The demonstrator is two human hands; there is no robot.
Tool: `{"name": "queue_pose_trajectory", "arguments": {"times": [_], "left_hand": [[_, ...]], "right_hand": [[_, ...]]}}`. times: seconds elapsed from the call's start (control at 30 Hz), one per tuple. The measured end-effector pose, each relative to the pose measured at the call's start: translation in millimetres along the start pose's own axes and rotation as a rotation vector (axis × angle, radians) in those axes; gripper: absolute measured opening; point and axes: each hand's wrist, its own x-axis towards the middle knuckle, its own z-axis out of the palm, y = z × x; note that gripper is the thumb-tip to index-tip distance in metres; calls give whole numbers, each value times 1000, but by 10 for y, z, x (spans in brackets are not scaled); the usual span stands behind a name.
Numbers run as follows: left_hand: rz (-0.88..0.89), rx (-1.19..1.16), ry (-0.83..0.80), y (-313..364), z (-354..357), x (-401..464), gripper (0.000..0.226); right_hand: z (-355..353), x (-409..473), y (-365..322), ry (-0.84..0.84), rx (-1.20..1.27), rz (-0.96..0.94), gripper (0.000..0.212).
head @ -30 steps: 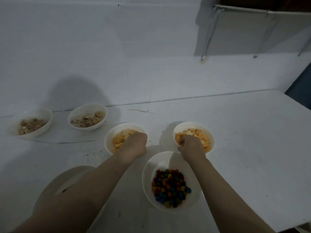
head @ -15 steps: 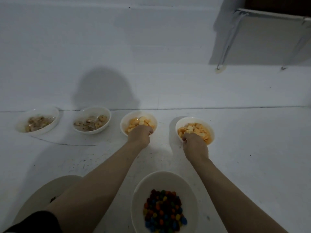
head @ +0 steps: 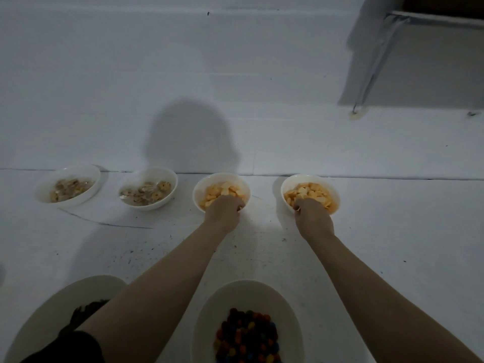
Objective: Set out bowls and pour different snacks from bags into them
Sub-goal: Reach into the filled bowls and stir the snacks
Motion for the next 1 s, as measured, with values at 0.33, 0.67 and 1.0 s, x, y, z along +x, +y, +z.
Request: {"name": "queue_pose_trajectory", "arguments": {"times": [0.33,0.67,1.0], "left_hand": [[-38,-150,343,50,-272,-1067,26],[-270,-254,502,-769,-626,-2473,17],[-432,-114,504,-2161,-1046,-3080,24]], "right_hand": [[-216,-835,-567,1,273,-210,25],[-314,-1738,-1687,-194,393,-566,20],[56,-2364,-2781,-365,382,-633,21]]}}
